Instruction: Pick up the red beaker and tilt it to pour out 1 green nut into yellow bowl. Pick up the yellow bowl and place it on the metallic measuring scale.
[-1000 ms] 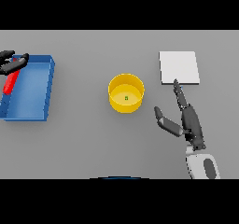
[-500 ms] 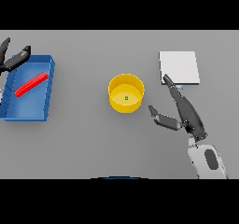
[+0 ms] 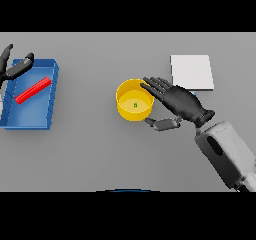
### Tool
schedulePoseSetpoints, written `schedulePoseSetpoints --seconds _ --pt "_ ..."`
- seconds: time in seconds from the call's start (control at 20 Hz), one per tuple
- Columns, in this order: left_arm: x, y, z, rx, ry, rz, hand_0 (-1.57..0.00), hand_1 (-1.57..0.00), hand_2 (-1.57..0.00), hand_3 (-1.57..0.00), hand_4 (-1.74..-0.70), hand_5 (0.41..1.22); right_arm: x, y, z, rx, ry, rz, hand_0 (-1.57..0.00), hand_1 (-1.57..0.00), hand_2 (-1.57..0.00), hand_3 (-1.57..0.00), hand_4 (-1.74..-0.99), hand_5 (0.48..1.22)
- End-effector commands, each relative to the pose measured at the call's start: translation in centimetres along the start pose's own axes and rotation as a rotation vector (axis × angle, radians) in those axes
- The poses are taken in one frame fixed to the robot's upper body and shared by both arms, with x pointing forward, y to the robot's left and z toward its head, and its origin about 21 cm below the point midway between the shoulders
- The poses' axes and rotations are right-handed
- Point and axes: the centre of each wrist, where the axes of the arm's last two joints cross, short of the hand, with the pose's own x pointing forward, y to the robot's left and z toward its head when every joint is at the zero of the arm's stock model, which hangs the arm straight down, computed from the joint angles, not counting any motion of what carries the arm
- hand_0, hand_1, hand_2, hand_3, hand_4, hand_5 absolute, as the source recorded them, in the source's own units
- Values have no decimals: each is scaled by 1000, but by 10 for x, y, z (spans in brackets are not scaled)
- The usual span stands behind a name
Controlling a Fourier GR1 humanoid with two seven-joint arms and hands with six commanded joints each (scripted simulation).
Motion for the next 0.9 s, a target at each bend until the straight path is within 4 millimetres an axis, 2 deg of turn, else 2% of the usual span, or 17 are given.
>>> schedulePoseSetpoints --seconds 0.0,0.2,0.4,0.55,0.85 --pt "-2 1 -2 3 5 -3 -1 -1 -1 -1 -809 687 0 2 -4 39 -16 30 1 1 1 1 -1167 639" --pt "2 3 0 -5 -8 3 0 0 0 0 -806 695 6 -2 -28 150 -78 135 1 1 1 1 -1153 639" --pt "0 7 0 -1 -5 2 1 1 1 1 -808 695 -1 8 -47 276 -91 184 1 1 1 1 -1155 646" --pt "-3 2 0 -4 6 -11 1 1 1 1 -805 701 6 9 -61 351 -113 230 1 1 1 1 -1159 663" --pt "-8 5 -2 -2 -2 -17 1 1 1 1 -800 703 11 15 -81 469 -99 283 1 1 1 0 -1181 674"
